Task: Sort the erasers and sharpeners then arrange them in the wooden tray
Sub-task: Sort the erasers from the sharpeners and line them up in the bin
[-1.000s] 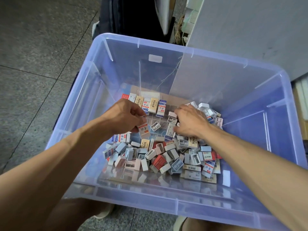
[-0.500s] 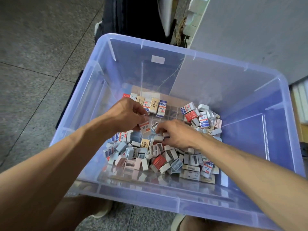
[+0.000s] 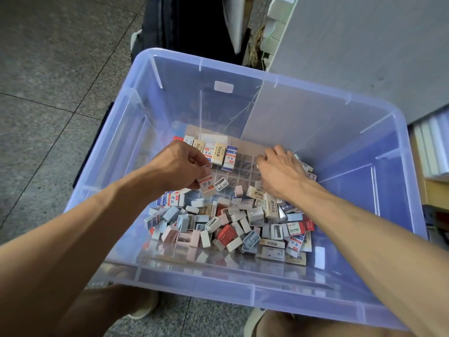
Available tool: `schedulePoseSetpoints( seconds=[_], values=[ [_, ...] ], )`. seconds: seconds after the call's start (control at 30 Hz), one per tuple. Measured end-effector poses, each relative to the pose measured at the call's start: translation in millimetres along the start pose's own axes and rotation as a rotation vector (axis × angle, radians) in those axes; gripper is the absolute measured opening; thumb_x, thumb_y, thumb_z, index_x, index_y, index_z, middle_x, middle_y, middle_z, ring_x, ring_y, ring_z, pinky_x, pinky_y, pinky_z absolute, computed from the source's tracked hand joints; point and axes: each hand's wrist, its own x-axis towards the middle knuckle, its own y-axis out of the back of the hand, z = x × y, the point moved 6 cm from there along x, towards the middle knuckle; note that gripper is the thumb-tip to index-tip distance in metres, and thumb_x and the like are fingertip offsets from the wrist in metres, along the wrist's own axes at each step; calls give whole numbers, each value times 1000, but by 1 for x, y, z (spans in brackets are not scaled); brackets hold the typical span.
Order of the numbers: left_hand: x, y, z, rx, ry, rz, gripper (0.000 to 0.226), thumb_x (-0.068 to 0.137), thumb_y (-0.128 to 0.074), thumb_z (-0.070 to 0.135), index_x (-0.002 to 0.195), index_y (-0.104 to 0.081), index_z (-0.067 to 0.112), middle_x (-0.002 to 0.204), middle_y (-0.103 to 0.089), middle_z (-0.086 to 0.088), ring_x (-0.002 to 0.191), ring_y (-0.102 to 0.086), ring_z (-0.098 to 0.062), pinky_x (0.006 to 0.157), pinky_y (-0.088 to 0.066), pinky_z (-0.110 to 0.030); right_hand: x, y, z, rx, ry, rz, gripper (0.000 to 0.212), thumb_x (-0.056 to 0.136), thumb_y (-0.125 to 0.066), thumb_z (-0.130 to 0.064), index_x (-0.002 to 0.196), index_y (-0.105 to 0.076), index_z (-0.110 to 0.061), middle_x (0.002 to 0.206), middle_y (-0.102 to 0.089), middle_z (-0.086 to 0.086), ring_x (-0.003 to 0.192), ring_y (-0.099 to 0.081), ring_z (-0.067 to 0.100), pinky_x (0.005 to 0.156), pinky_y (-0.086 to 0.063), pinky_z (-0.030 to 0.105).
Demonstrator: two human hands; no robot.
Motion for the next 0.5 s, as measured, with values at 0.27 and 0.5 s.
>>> schedulePoseSetpoints(
  seconds=[0.27,0.5],
  values=[
    [-2,0,5,-37,-7,-18,5,89,-69,6,84,-69,7,82,-70,-13,77,-73,-26,74,-62,-36,-2,5,14,143,64,-58,28,90,-54,0,116,-59,-7,110,-54,8,109,-47,25,89,-48,38],
    [-5,0,7,-22,-11,-30,9,90,-68,7,81,-68,11,84,-69,-11,78,-73,-24,76,-61,-35,-2,1,22,246,71,-11,12,89,-58,-7,98,-51,-12,96,-48,2,102,-46,22,86,-47,38]
  ],
)
